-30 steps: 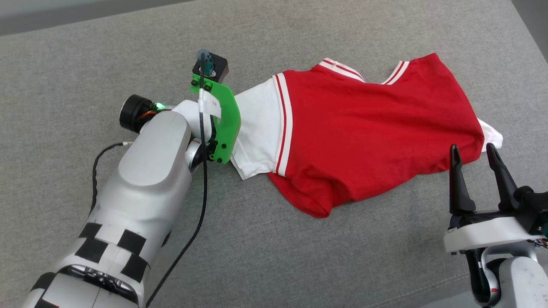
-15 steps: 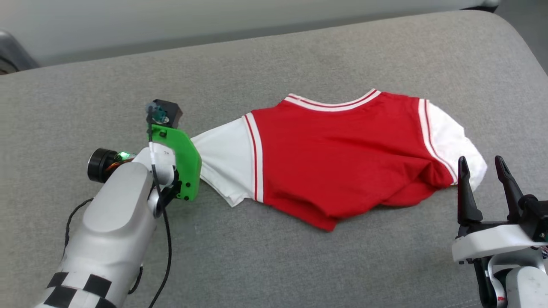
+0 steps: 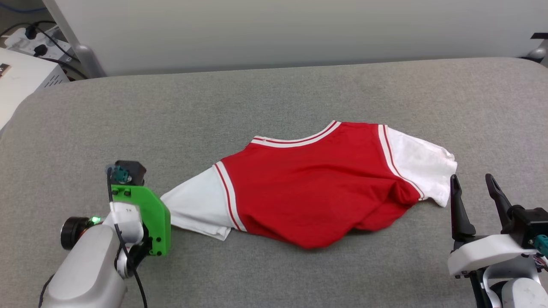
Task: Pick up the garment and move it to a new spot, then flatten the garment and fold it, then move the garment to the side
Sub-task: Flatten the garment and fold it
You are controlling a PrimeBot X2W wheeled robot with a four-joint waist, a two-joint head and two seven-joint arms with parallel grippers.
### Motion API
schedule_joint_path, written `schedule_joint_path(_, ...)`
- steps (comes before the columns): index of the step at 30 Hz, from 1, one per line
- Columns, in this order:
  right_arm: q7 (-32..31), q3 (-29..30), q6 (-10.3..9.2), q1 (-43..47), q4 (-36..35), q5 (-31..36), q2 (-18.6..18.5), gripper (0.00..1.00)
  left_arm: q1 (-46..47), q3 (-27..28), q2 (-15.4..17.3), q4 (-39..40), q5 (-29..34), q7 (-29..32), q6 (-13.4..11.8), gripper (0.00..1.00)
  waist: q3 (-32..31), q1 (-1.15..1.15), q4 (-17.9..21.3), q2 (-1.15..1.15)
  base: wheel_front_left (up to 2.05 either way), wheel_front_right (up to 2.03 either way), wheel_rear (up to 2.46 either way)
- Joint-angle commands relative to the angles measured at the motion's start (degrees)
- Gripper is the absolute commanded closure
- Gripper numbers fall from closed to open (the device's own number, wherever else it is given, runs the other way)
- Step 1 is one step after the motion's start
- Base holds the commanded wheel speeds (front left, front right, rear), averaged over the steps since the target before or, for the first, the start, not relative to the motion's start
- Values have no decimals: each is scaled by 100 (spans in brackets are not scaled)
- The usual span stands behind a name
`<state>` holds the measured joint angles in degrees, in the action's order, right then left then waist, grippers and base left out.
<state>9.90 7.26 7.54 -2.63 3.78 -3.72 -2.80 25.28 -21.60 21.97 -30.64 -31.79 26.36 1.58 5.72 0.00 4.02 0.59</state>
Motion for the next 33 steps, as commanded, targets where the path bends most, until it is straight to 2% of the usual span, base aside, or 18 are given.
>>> schedule_joint_path(1, -24, -4, -5, 74, 12, 41, -8, 0, -194, 56, 93, 56, -70, 3, -71, 100, -82, 0, -89, -59, 0, 0, 0)
schedule_joint_path(3, -57, -7, -5, 74, 7, 43, -8, 0, -353, 70, 147, 141, -84, -47, -89, 100, -80, 0, -112, -59, 0, 0, 0)
schedule_joint_path(4, -75, -13, -5, 74, 8, 45, -8, 0, -409, 72, 158, 187, -70, -125, -103, 27, -78, 0, -126, -59, 0, 0, 0)
schedule_joint_path(5, -87, -15, -5, 76, 11, 47, -8, 0, -441, 59, 152, 222, -60, -196, -83, 0, -77, 0, -139, -59, 0, 0, 0)
schedule_joint_path(7, -111, -14, -5, 84, 16, 53, -8, 0, -477, 25, 97, 323, -46, -455, 18, 0, -76, 0, -171, -59, 0, 0, 0)
schedule_joint_path(11, -140, 61, -5, 110, -20, 54, -8, 0, -464, 50, -44, 587, 95, -1561, 171, 0, -87, 0, -286, -59, 0, 0, 0)
schedule_joint_path(16, -255, 95, -5, 131, -120, 91, -33, 0, -632, 165, -186, 801, 255, -2956, 190, 0, -158, 0, -455, -59, 0, 0, 0)
schedule_joint_path(21, -828, -4, -5, 110, -305, -15, -328, 0, -992, 248, -245, 1218, 372, -3843, 138, 0, -123, 0, -645, -59, 0, 0, 0)
schedule_joint_path(25, -1825, -94, -5, -86, -518, -171, -803, 0, -1286, 365, -311, 1770, 478, -4069, 19, 0, 29, 0, -828, -59, 0, 0, 0)
schedule_joint_path(29, -3268, -174, -5, -466, -544, -678, -1394, 0, -1527, 417, -346, 2279, 608, -4115, -61, 0, 282, 0, -1033, -59, 0, 0, 0)
schedule_joint_path(33, -4642, -205, -5, -958, -455, -1250, -1888, 0, -1587, 392, -345, 2579, 666, -4123, -34, 0, 608, 0, -1229, -59, 0, 0, 0)
